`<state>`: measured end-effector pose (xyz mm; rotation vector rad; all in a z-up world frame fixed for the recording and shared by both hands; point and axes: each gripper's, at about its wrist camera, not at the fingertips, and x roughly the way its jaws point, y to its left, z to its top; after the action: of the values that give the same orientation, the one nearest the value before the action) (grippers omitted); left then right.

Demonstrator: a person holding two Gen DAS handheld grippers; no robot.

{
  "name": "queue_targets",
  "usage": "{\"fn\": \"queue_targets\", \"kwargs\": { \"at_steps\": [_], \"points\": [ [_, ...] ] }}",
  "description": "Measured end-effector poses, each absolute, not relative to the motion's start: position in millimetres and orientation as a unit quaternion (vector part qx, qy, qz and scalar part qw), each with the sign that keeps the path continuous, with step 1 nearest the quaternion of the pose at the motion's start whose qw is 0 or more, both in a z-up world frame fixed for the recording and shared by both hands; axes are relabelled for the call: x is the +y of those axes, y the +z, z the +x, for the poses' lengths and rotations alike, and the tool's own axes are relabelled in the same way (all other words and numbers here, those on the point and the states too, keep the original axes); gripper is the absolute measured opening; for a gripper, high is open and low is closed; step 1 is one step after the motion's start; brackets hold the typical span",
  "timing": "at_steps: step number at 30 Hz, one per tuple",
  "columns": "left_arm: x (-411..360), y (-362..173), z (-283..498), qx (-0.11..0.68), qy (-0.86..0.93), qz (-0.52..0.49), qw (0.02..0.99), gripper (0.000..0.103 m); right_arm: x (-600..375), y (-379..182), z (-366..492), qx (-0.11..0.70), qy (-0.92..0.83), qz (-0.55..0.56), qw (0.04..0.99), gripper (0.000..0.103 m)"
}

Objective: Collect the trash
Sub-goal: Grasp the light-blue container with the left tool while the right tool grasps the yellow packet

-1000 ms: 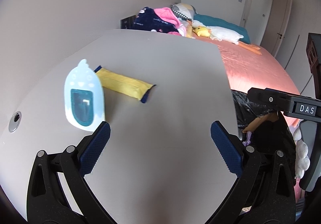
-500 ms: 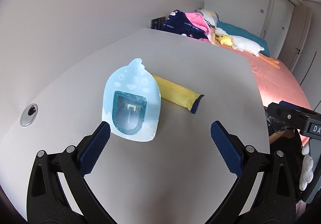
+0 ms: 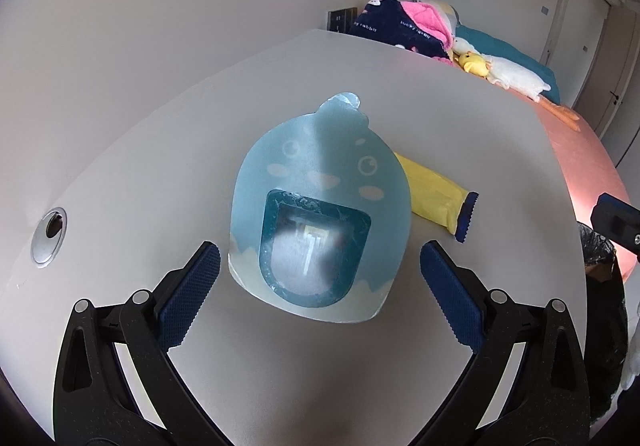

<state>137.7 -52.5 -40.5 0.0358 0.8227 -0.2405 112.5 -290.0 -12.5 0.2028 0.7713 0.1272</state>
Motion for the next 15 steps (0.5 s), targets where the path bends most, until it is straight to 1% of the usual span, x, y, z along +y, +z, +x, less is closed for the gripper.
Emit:
{"fn": "queue_targets", "kwargs": {
  "at_steps": [6, 9, 15],
  "points": [
    [-52, -43, 149, 0.407, -0.128, 0.015, 0.904, 0.096, -278, -12, 124, 0.380, 0.078, 0.090, 0.917, 0.091],
    [-48, -47, 150, 0.418, -0.128, 0.011, 0.899, 0.084, -272, -13, 131, 0.383, 0.083, 0.082, 0.916, 0.091],
    [-46, -45, 148, 0.413, -0.131, 0.010, 0.901, 0.082, -256, -15, 143, 0.388, 0.093, 0.066, 0.915, 0.091]
  ]
}}
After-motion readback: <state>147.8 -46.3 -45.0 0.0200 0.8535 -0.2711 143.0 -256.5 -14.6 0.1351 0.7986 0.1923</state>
